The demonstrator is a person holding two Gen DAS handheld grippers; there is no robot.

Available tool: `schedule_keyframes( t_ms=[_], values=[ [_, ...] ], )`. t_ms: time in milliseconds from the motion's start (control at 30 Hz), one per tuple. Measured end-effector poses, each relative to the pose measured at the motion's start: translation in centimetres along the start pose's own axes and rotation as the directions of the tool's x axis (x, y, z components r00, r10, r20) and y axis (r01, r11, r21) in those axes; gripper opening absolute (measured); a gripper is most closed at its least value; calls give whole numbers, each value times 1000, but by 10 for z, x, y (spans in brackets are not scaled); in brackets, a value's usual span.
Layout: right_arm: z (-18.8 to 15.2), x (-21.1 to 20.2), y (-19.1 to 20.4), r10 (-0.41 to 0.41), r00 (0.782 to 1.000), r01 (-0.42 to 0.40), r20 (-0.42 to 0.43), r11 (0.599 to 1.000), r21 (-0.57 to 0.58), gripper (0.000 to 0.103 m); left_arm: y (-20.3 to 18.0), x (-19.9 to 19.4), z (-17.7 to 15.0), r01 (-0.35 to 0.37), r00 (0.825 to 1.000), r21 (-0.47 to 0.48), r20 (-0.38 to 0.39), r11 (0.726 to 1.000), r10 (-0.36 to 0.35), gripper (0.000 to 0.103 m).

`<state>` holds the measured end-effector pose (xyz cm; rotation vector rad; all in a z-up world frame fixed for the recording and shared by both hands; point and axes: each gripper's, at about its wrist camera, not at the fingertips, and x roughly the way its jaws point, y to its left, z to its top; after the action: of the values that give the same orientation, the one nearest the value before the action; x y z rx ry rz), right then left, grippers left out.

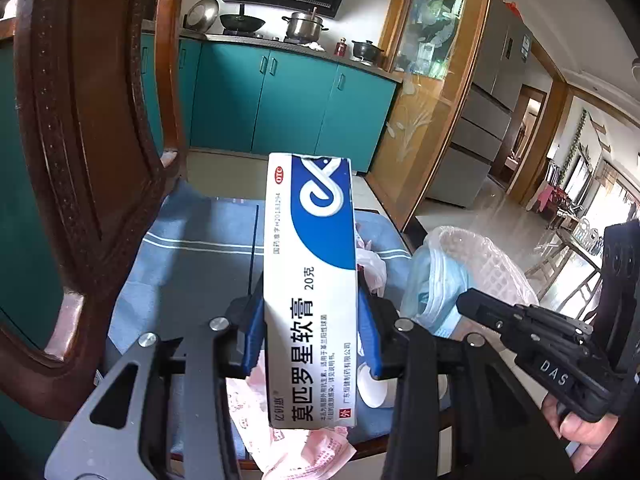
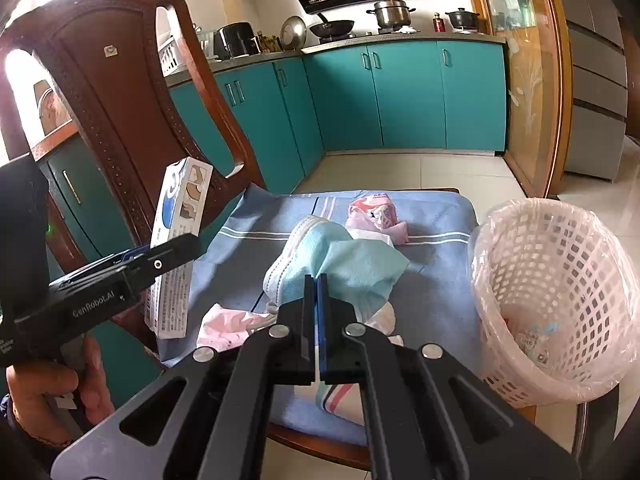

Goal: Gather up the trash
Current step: 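Carry the blue face mask with the right gripper and drop it into the wastebasket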

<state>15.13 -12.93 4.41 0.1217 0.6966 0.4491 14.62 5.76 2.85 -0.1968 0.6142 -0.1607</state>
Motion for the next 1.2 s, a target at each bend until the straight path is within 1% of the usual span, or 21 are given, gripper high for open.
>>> schedule_keyframes(
  t_ms=[333,833,967,1067,1167,1200],
  values=[
    [-2,-1,-2,0,1000,0,-3,1000,-1,2,-4,5,-5,-3,1000,24,-28,1000,4,41],
    [-4,3,-1,-3,1000,3,-9,1000,-6,2,-4,5,-6,-13,999,28,-36,1000,14,41],
    [-3,2,-3,-12,1000,12,2,1000,-2,2,-5,6,-6,-14,999,31,-37,999,15,41],
    [2,-7,-14,-54,997,54,46,998,17,2,-5,6,-7,-14,999,30,-37,999,15,41],
    [10,-21,-42,-153,983,145,102,986,79,2,-5,7,-7,-14,999,31,-42,999,15,41],
    [12,-26,-57,-198,973,184,117,976,118,2,-6,7,-7,-14,999,32,-44,999,15,41]
  ],
)
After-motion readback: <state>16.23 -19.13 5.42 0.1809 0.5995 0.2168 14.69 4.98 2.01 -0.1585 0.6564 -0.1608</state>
